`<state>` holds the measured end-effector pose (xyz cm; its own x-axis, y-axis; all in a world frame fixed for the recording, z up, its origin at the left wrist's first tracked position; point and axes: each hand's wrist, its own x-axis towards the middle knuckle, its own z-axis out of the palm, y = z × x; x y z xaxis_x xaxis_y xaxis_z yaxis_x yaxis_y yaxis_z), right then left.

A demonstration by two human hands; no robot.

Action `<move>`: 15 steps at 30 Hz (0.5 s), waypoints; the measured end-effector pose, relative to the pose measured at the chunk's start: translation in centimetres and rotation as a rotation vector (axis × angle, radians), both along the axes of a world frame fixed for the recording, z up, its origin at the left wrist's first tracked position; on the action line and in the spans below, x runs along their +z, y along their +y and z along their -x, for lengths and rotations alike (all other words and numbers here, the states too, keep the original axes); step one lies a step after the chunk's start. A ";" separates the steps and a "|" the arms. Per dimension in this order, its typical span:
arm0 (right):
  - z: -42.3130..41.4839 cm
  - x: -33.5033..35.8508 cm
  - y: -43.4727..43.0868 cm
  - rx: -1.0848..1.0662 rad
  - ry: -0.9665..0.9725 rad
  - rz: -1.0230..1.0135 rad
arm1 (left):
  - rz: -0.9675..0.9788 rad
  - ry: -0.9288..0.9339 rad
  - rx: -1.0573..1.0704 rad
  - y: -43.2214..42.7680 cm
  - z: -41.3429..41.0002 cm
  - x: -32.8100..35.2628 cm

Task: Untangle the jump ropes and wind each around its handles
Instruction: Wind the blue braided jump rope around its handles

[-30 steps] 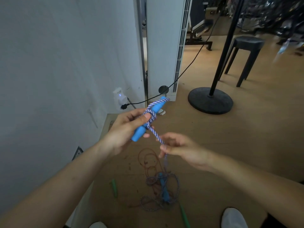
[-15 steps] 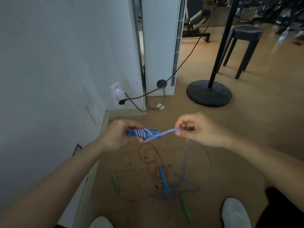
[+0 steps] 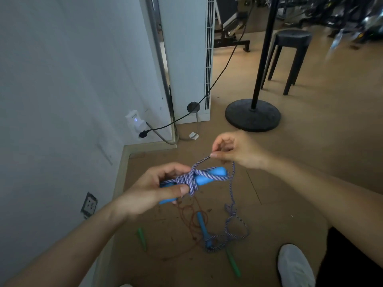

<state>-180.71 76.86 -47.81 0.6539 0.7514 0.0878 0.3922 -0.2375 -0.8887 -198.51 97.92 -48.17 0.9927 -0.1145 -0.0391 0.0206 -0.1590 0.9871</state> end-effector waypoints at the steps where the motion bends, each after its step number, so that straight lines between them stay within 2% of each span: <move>1: -0.2 -0.2 -0.1 0.005 0.013 0.002 | 0.047 0.002 0.036 0.1 0.0 -0.1; 6: 0.9 -0.7 0.2 0.045 0.178 -0.111 | 0.294 0.024 0.217 0.1 -0.1 -0.2; 8: 1.7 -1.0 0.3 0.078 0.155 -0.067 | 0.345 0.022 0.249 0.2 -0.2 -0.2; 12: 4.4 -1.5 0.5 0.148 0.107 0.062 | 0.353 0.010 0.291 0.0 -0.5 -0.9; 15: 5.7 -1.7 0.5 0.163 -0.022 0.062 | 0.245 0.010 0.356 -0.1 -0.5 -1.5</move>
